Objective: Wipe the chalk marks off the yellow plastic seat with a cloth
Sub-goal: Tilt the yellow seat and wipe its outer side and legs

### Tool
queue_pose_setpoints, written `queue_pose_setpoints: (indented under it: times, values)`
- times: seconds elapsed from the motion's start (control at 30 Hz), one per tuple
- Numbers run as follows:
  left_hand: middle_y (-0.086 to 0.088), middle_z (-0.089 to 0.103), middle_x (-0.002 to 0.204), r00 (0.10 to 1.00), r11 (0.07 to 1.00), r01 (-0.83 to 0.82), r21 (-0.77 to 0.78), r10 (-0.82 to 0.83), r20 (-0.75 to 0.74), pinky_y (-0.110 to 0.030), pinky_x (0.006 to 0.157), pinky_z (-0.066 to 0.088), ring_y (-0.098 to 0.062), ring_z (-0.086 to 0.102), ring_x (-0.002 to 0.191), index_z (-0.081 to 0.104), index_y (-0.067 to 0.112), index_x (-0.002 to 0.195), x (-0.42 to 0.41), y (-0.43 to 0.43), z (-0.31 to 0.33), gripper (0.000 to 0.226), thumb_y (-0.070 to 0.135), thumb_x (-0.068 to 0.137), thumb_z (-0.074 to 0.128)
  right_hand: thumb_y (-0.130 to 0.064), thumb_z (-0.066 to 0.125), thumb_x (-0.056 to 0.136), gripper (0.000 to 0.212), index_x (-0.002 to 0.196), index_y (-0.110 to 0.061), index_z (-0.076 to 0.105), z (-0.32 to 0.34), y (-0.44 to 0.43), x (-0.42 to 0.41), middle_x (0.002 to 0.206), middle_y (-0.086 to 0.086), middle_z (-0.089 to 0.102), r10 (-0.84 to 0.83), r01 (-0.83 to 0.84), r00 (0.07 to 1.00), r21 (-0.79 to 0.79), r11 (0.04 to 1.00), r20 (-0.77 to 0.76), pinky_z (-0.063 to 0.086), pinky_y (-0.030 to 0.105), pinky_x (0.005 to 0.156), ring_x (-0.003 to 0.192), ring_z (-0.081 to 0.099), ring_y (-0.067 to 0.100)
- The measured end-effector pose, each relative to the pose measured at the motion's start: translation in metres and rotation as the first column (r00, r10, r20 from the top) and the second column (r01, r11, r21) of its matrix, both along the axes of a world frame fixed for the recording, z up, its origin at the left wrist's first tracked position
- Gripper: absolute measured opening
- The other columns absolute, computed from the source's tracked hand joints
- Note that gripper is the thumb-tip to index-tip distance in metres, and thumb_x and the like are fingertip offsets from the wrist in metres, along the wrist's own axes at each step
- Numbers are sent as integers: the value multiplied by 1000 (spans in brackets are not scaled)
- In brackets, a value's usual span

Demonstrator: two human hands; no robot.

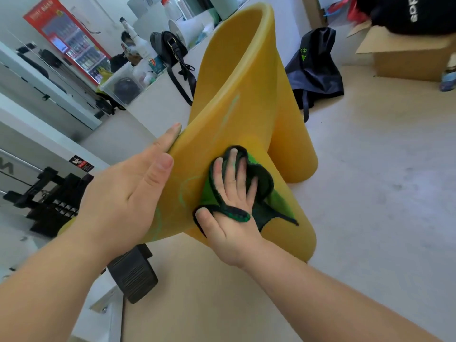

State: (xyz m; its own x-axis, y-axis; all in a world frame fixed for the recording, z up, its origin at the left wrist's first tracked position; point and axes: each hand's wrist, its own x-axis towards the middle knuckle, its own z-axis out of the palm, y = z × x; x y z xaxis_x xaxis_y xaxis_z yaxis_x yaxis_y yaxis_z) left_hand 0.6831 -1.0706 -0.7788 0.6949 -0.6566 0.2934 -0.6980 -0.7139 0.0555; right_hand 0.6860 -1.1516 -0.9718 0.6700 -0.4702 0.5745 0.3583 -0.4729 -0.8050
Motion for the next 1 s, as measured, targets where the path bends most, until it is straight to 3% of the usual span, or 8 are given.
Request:
queue_pose_setpoints:
  times: [0.13,0.23,0.33,0.53,0.6,0.8,0.9,1.0]
  values:
    - [45,40,105,1000,1000,8,10,-8,7,-29,77,34,-3,45,97,21,74,135,-3,-1,-1,51,75,86,6,-70,17,90,86,162,-29,-8,64,-59,28,173,1,-14,-104,95,994,286,953,17,-11,52,126,158,-17,21]
    - [44,44,93,999,1000,10,20,-11,34,-17,71,32,6,47,80,21,74,136,-2,-1,-2,52,74,87,5,-70,20,91,86,165,-29,9,101,-100,46,174,-3,-4,-132,37,980,518,855,148,-5,56,126,159,-11,20]
    - [42,44,87,999,1000,8,10,-9,44,-23,68,33,2,48,77,22,73,136,-2,-2,-2,53,74,87,4,-66,22,94,86,165,-22,6,89,-76,40,174,1,-5,-177,109,977,436,893,118,-6,51,127,159,-12,22]
    - [43,44,90,998,1000,18,26,-19,56,-30,68,33,-7,44,86,23,73,135,-2,0,-3,53,75,87,3,-84,7,91,88,152,-35,-34,24,12,-4,162,-6,-41,-8,13,999,122,992,-43,-25,47,121,150,-38,20]
    - [48,43,84,999,999,34,7,-34,39,-22,67,33,1,42,76,23,73,135,-1,2,-1,52,74,88,3,-86,12,89,93,154,-32,-28,35,0,-2,162,-7,-41,11,-5,999,151,988,-39,-21,50,122,151,-36,19]
    - [55,47,85,999,999,51,-11,-51,-2,-12,66,28,20,46,83,21,76,133,2,3,-2,53,78,84,0,-76,25,85,90,163,-30,24,128,-111,45,174,-5,3,-136,51,982,512,857,129,-1,59,126,160,-6,21]
    - [43,50,84,998,998,61,-20,-60,13,-14,67,29,4,49,77,23,74,135,4,4,-3,56,78,85,-2,-67,28,93,85,164,-21,16,104,-89,49,174,3,7,-211,121,967,469,875,144,4,54,128,160,0,21]
    - [44,49,72,998,998,59,-27,-59,32,-16,65,29,1,44,70,28,71,136,5,4,-6,57,77,87,-1,-66,28,98,83,164,-29,-7,52,-12,21,173,2,-12,-153,117,985,341,933,80,-9,47,127,159,-15,19]
